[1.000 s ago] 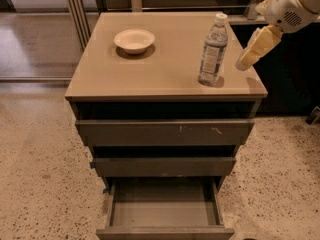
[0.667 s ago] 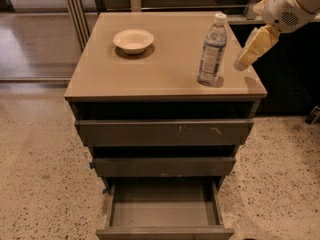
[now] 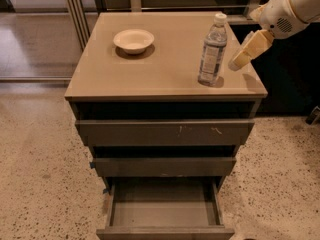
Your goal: Place blue plastic bottle into bottom drawer
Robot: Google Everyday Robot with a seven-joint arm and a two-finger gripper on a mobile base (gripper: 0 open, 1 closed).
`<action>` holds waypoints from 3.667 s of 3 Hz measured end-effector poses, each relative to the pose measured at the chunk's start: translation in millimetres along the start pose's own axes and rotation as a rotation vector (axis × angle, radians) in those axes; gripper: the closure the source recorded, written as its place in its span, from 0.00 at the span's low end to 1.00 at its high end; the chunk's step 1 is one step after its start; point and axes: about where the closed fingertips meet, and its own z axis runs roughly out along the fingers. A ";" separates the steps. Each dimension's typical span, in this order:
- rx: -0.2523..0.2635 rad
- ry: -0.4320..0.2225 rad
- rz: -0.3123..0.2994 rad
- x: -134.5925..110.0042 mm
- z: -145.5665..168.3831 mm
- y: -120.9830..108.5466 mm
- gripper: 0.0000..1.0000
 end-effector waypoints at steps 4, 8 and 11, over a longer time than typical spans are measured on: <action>-0.096 -0.251 0.048 -37.0 91.7 -13.9 0.19; -0.180 -0.336 -0.030 -47.3 75.3 13.4 1.00; -0.436 -0.486 -0.105 -53.5 -0.9 107.0 1.00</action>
Offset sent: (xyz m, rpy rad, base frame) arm 0.0666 0.0463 -0.0296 0.2853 -0.0698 0.0620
